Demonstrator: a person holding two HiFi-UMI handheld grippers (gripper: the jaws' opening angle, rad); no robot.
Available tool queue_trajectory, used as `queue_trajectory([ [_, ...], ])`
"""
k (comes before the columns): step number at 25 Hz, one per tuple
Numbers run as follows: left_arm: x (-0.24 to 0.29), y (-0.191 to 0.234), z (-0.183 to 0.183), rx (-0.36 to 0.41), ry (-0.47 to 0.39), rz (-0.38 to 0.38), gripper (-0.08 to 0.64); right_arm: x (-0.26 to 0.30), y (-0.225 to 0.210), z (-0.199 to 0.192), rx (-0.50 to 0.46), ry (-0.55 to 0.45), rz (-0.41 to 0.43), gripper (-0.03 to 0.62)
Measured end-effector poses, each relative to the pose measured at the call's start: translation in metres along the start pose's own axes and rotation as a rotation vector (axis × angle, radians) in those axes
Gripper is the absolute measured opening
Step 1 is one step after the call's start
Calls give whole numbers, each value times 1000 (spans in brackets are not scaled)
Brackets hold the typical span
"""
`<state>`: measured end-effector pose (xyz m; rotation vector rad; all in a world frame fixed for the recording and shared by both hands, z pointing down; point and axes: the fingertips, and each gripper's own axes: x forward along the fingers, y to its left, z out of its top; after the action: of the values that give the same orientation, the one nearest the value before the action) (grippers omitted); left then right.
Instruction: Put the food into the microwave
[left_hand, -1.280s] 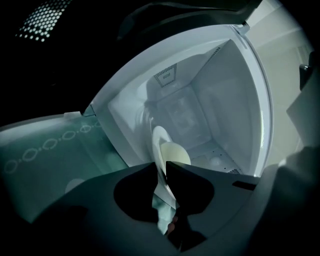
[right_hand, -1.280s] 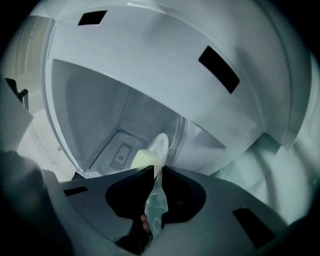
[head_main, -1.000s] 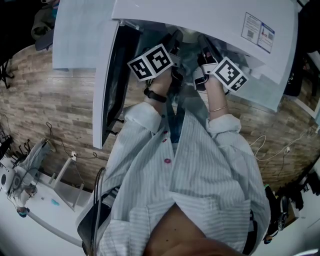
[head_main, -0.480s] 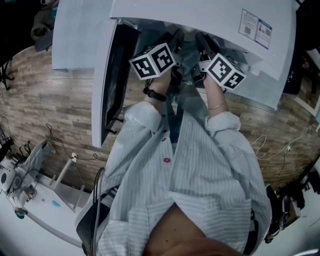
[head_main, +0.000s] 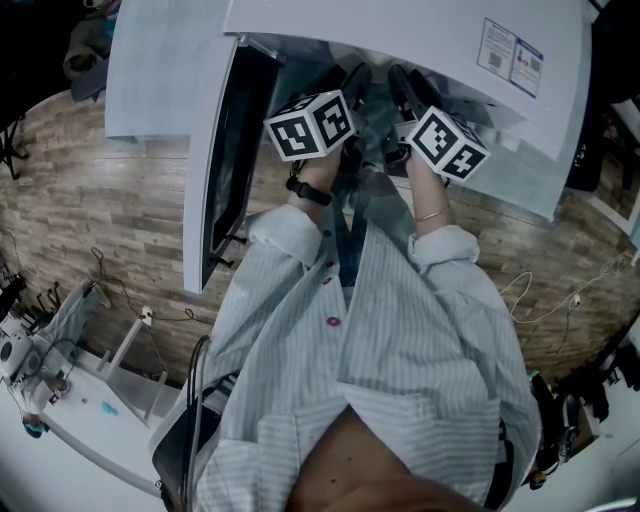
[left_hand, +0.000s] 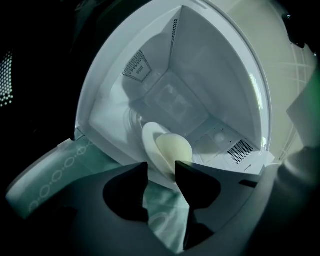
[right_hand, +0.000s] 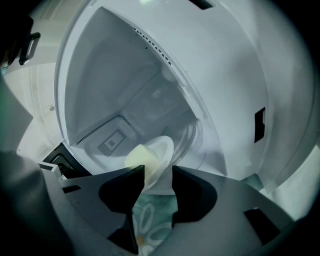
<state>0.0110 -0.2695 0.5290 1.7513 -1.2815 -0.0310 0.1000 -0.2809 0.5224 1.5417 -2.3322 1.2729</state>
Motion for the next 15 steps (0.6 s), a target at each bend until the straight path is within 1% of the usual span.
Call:
queue_trajectory([
  [4,-2,5,-1,-32,-11,5,201,-3,-2,-2,19,-2,1,173],
  [6,-5,7,-2,-47,-18,0,202,-7,-2,-2,23,-9,5,173],
  [10,-12,9,0,-43,-29,4,203,-12,-2,-6,42,-10,14,173],
  [15,-17,8,-1,-44,-35,4,202,-15,4,-5,45,-13,38,172],
])
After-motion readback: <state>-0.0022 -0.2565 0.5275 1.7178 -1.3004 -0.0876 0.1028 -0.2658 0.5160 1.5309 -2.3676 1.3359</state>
